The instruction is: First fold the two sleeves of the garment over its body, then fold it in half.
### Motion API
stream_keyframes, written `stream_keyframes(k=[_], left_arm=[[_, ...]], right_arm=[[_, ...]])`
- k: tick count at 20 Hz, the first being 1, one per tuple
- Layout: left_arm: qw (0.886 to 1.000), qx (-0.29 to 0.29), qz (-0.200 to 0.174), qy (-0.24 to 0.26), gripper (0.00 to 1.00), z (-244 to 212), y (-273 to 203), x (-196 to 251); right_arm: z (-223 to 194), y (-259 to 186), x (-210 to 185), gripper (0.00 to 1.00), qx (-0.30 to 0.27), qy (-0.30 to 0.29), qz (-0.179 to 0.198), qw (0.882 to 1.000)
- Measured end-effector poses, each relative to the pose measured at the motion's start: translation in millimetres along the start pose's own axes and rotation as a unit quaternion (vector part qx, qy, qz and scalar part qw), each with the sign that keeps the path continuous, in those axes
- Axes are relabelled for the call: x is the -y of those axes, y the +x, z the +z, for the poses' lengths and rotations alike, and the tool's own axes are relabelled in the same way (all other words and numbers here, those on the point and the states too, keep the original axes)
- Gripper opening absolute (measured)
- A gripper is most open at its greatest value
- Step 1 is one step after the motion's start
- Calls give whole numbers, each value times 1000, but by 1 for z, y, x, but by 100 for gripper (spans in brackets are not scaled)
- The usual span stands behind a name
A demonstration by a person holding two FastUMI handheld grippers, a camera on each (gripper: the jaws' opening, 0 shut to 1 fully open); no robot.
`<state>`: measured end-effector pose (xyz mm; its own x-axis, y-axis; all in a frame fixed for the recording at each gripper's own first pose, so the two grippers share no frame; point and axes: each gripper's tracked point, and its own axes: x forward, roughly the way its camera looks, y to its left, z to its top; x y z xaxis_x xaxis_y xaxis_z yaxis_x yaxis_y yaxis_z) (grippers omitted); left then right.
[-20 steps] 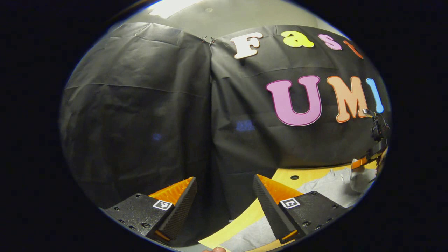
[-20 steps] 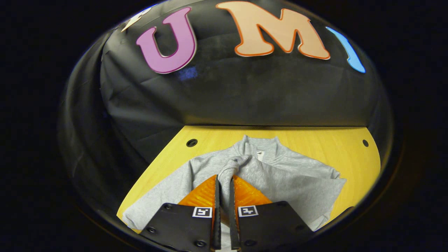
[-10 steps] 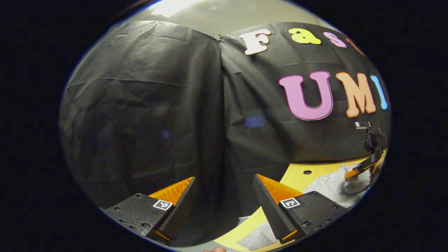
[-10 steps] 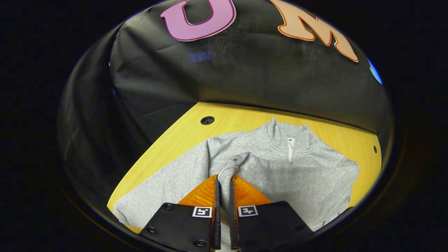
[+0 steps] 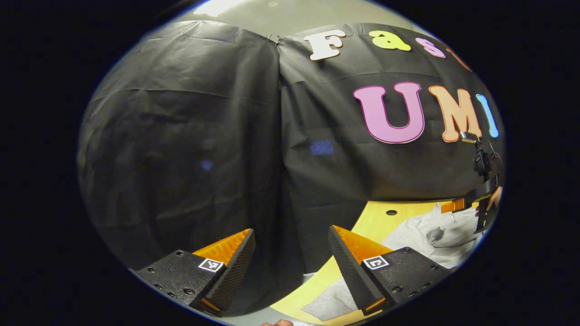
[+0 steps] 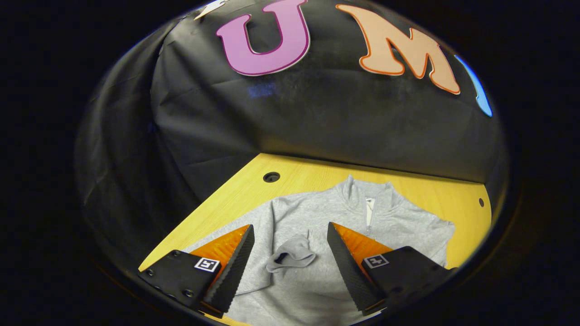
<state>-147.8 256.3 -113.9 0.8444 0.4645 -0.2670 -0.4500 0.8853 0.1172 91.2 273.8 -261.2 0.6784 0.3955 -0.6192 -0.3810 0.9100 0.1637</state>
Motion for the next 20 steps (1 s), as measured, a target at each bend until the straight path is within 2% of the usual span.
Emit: stream_keyframes(k=[2,3,4,5,6,7,8,9,10,14,20], left_arm=[[1000,-17,-21,-7,96,-16,2,10],[999,-30,-29,-10,100,-28,4,14],[998,-42,-36,-15,96,-37,6,17],[997,-56,-43,-20,100,-46,8,20],[996,-72,-53,-24,100,-61,8,25],[993,-91,-63,-28,96,-75,7,32],[991,-111,-73,-35,96,-90,5,35],[987,-130,-81,-41,100,-104,5,39],[984,-148,-84,-45,96,-119,6,42],[973,-211,-83,-43,97,-177,6,48],[958,-268,-87,-45,97,-225,-3,58]], right_arm=[[9,-13,12,99,23,-11,-11,1000],[14,-21,17,99,36,-19,-17,999],[19,-30,22,96,49,-27,-24,998],[24,-38,28,99,63,-35,-31,997],[29,-46,31,99,76,-42,-35,996],[32,-57,33,99,86,-50,-40,994],[34,-64,37,99,93,-59,-44,993],[34,-72,40,99,98,-68,-49,992],[35,-78,44,98,101,-76,-52,991],[30,-98,59,100,101,-82,-67,989],[27,-116,89,100,97,-73,-92,988]])
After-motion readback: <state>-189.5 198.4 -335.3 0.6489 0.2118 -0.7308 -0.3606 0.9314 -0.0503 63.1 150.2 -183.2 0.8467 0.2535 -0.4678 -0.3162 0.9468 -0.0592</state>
